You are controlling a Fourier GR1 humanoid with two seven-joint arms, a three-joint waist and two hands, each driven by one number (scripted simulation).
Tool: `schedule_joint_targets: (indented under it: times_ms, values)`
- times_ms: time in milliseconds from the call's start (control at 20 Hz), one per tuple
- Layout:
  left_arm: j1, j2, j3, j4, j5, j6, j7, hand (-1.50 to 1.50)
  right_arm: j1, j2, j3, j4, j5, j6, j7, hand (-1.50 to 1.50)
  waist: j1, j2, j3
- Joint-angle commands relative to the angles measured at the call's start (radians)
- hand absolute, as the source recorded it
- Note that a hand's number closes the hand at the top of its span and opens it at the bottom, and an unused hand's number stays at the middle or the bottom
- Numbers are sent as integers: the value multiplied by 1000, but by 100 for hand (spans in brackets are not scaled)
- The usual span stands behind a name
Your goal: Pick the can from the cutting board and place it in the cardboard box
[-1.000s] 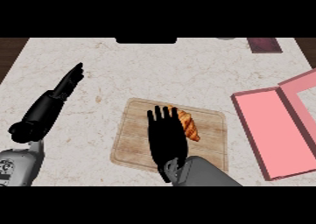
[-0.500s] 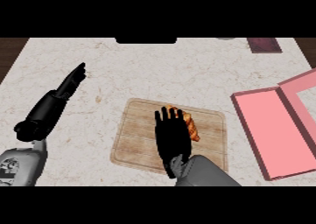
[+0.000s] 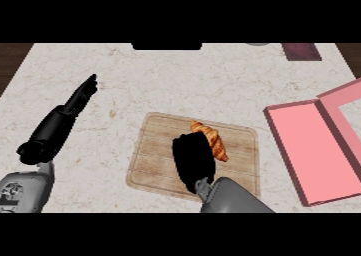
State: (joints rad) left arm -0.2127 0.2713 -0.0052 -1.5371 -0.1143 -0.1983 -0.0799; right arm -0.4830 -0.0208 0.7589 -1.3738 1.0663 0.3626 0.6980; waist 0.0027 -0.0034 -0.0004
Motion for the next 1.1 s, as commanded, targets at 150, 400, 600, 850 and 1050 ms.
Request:
schedule_joint_targets:
  times_ms: [150,400,600,850,1050]
  values:
    - [9,-11,-18,14,-19,-11,-38,0,-113,20,-233,227,-90,-225,25,150,29,15,1]
    - [-31,7,3,-6,5,-34,12,0,-290,21,-394,464,-128,-396,-11,150,42,17,1]
    - [-18,-33,-19,26,-29,0,-2,0,-364,21,-382,548,-41,-539,-42,150,22,11,1]
    - [-11,-15,15,61,-24,-14,-54,0,-461,19,-352,535,42,-500,6,150,6,5,0]
    - [-16,9,40,9,12,-45,20,0,-526,3,-381,398,66,-442,154,150,-2,-1,0]
